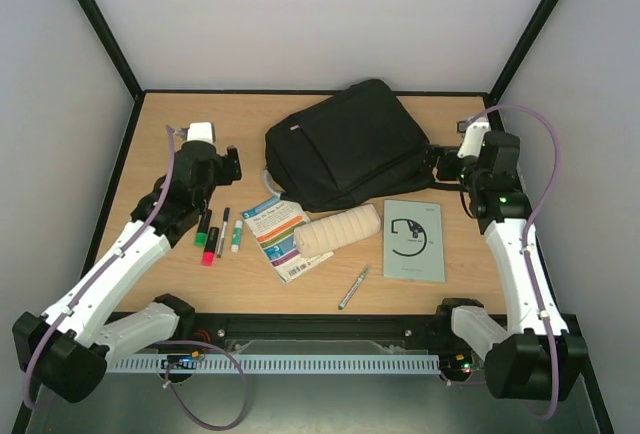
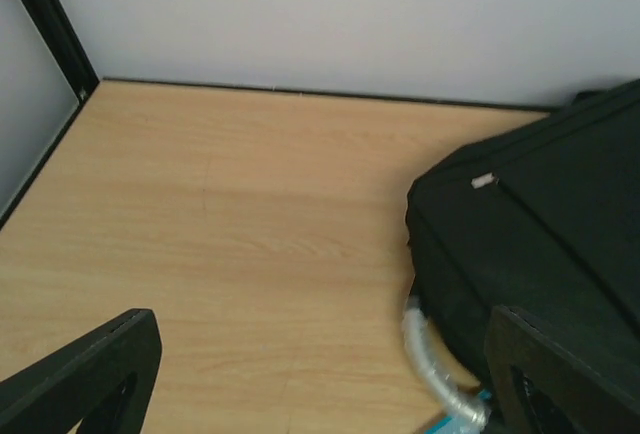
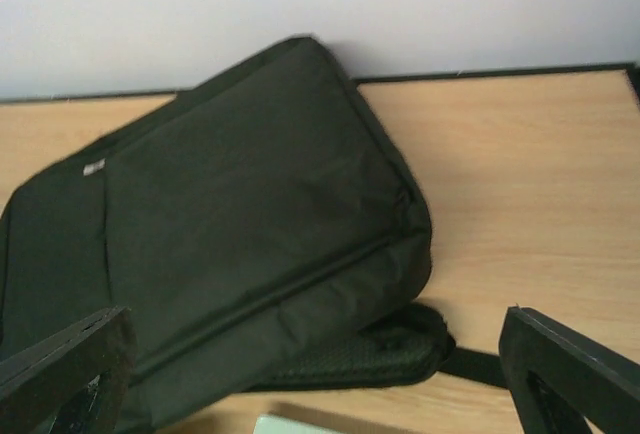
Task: Pack the student bag
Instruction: Adjust the stationery at the center of the board.
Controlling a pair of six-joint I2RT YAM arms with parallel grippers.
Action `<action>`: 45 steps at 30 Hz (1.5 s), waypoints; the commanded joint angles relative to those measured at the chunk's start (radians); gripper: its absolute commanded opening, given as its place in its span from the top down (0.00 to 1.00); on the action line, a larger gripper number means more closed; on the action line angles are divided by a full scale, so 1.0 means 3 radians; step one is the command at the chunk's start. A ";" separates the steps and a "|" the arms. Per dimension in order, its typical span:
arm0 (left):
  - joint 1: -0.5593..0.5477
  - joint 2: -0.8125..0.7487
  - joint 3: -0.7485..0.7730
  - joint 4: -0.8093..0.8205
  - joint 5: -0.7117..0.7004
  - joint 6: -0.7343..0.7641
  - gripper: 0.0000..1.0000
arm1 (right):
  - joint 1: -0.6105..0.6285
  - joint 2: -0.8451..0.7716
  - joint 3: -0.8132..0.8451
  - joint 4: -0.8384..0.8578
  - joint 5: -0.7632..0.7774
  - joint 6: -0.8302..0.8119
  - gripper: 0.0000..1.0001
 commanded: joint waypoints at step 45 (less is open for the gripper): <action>-0.1261 0.1952 -0.0144 0.0647 0.1630 -0.0897 0.18 | 0.0536 0.0457 -0.0248 -0.1686 0.0266 -0.1374 0.42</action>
